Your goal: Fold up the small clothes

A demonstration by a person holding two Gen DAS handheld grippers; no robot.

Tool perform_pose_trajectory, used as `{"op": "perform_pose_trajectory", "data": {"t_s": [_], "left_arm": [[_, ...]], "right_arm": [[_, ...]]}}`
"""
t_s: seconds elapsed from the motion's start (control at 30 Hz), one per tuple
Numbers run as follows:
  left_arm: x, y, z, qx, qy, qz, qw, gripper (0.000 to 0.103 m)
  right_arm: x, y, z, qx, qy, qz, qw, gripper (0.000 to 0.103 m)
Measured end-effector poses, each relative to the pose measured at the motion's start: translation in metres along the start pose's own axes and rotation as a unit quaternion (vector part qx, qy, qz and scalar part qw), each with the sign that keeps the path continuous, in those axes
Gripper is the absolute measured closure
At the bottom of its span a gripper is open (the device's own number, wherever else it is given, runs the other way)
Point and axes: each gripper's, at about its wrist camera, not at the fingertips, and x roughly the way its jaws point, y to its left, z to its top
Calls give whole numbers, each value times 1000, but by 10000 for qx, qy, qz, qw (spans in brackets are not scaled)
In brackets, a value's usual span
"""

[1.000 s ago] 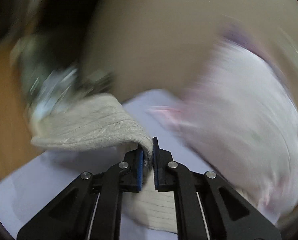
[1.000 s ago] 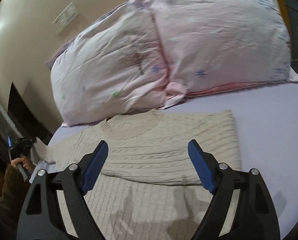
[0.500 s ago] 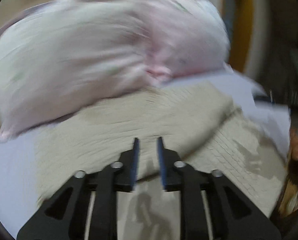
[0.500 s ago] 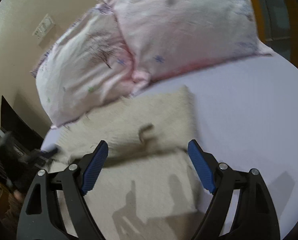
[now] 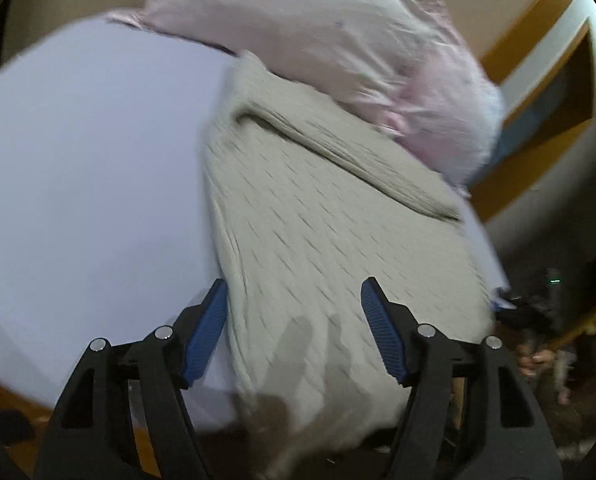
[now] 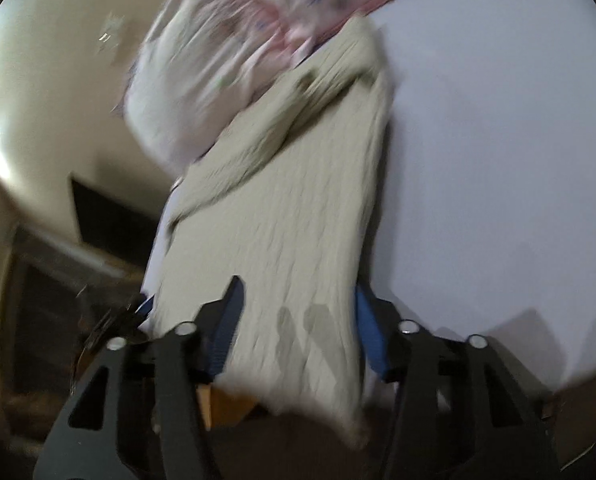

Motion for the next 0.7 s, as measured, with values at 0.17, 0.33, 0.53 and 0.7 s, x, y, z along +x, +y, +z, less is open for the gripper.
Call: {"op": "perform_pose_trajectory", "data": {"t_s": [0.17,0.33,0.53,0.7], "left_arm": [[3,0,-27,-411,337,-613,9967,77],[5,-7,-4,-477,332,-888,9944,94],[12,-16,110,-399,-802,-526,9946,94],[97,8,205,-991,-1045,177,9894,94]], "right_arm": [[12,-2,-32,67,474,685,9965,93],[20,20,-7,-214,173,1201,9924,96],[14,33,107,-150,-1274,1489,9805,96],[67,-26,196,1517,-2053,932,9624,96]]}}
